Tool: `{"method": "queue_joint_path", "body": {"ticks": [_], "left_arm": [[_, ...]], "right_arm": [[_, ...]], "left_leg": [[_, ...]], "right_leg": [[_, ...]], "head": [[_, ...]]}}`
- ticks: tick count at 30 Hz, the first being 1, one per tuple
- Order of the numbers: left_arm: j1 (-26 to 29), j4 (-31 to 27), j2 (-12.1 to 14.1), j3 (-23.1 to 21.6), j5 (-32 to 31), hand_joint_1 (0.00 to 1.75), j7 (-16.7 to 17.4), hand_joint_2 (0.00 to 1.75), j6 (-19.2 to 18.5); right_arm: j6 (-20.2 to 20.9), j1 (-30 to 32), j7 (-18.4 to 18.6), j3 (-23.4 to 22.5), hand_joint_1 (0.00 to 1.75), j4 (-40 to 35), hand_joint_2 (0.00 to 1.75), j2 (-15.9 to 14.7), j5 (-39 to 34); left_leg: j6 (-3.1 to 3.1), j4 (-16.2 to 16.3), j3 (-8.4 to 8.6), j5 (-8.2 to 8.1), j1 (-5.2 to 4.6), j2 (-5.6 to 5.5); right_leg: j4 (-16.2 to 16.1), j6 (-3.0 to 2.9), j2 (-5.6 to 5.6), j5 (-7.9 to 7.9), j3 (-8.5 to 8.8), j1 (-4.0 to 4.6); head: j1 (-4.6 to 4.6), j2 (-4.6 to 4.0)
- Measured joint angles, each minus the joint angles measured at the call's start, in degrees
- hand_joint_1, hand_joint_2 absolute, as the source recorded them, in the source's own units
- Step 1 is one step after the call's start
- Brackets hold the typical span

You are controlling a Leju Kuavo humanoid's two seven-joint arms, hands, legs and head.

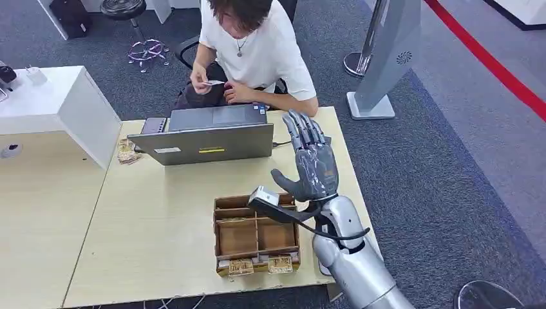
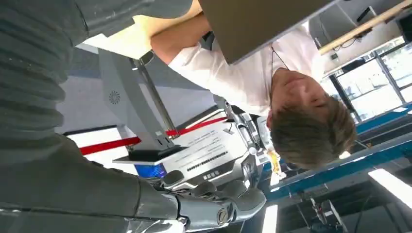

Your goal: Pass the card to the sensor for recognition and then transmit it.

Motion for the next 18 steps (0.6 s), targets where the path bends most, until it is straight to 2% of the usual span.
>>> {"method": "queue_joint_path", "body": {"ticks": [7,18], "left_arm": [[0.9,0.0,0.3,0.0,0.6,0.00,-0.1,0.00,0.3],[1.3,0.0,0.3,0.0,0.9,0.00,-0.8,0.00,0.4]], "right_arm": [[0.4,3.7,-2.3,0.8,0.00,-3.9,1.75,-1.3,-3.2],[5.1,7.2,-5.4,2.7,0.00,-6.9,1.75,-4.3,-6.5]], "left_leg": [[0.00,0.0,-0.03,-0.01,0.00,0.00],[0.00,0.0,-0.05,-0.01,0.00,0.00]], "right_leg": [[0.0,0.00,0.00,0.00,-0.03,0.00],[0.0,0.00,-0.01,0.00,-0.04,0.00]], "head": [[0.00,0.00],[0.00,0.00]]}}
